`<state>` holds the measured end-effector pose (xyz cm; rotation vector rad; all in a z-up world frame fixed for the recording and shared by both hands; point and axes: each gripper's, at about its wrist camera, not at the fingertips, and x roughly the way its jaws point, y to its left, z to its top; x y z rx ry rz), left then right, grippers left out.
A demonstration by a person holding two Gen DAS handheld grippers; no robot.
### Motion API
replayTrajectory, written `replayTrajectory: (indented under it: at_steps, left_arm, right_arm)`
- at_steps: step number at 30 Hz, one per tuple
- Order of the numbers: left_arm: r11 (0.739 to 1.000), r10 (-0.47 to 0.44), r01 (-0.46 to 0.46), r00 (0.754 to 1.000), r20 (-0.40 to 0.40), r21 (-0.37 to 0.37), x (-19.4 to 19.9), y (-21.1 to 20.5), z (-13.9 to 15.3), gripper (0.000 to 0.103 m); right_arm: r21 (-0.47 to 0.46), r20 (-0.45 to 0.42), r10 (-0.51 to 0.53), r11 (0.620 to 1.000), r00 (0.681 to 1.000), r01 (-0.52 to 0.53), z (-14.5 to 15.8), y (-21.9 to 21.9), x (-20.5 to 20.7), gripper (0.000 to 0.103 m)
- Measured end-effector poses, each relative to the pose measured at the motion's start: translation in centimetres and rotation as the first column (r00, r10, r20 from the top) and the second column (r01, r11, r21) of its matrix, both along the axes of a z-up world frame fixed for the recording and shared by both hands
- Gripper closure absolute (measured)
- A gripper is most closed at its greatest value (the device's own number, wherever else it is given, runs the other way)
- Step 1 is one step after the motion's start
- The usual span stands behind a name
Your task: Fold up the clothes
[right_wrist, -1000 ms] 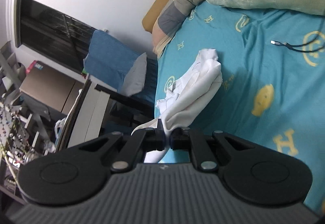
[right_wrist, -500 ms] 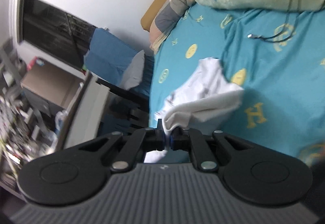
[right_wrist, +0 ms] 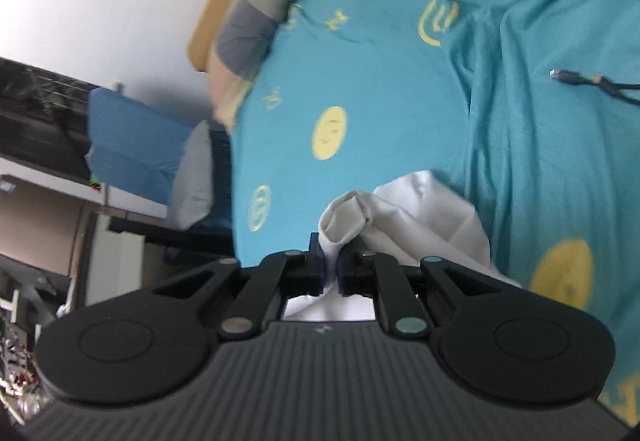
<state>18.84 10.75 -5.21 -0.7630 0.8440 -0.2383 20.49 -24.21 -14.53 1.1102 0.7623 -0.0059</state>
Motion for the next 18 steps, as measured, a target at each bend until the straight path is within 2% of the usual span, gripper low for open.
replayTrajectory:
  at_steps: [2, 4, 5, 6, 7, 8, 9, 13, 15, 18]
  left_arm:
    - [1.000, 0.011, -0.011, 1.000, -0.011, 0.015, 2.3, -0.3, -1.2, 0.098]
    - [0.999, 0.022, -0.021, 1.000, -0.021, 0.031, 4.6, -0.5, -2.3, 0.093]
    - [0.999, 0.028, -0.027, 0.999, -0.026, 0.039, 5.7, -0.6, -2.9, 0.085]
    - [0.998, 0.033, -0.032, 0.999, -0.032, 0.047, 6.9, -0.8, -3.5, 0.067]
    - [0.999, 0.033, -0.032, 0.999, -0.040, 0.035, 6.4, -0.8, -3.7, 0.057]
    - [0.999, 0.031, -0.030, 0.998, -0.048, 0.019, 5.5, -0.8, -3.8, 0.045]
    - [1.000, 0.029, -0.029, 0.998, -0.057, 0.002, 4.6, -0.8, -4.0, 0.041]
    - [0.998, 0.019, -0.025, 0.996, -0.092, -0.065, 1.0, -0.7, -4.5, 0.033]
    - [0.995, 0.013, -0.024, 0.994, -0.108, -0.098, -0.8, -0.7, -4.8, 0.023]
    - [0.989, 0.003, -0.023, 0.991, -0.133, -0.148, -3.5, -0.6, -5.2, 0.022]
  right_arm:
    - [-0.004, -0.022, 0.016, 1.000, 1.000, -0.016, -1.7, -0.1, 1.3, 0.092]
    - [-0.002, -0.037, 0.036, 0.999, 0.999, -0.036, -3.1, -0.2, 2.2, 0.091]
    - [0.001, -0.031, 0.043, 0.999, 0.999, -0.043, -3.4, -0.4, 2.3, 0.086]
    - [0.000, -0.022, 0.051, 0.999, 0.998, -0.051, -3.6, -0.5, 2.2, 0.070]
    - [0.008, 0.001, 0.063, 0.998, 0.998, -0.063, -3.6, -0.6, 2.1, 0.055]
    - [0.028, 0.033, 0.077, 0.997, 0.996, -0.078, -3.5, -0.6, 1.9, 0.028]
    - [0.047, 0.059, 0.086, 0.995, 0.995, -0.089, -3.4, -0.7, 1.6, 0.013]
    - [0.071, 0.112, 0.116, 0.990, 0.987, -0.124, -1.3, 0.0, -0.2, 0.014]
    - [0.073, 0.133, 0.132, 0.987, 0.982, -0.142, -0.1, 0.5, -1.5, 0.015]
    - [0.085, 0.126, 0.147, 0.984, 0.981, -0.158, 0.8, 1.3, -4.8, 0.014]
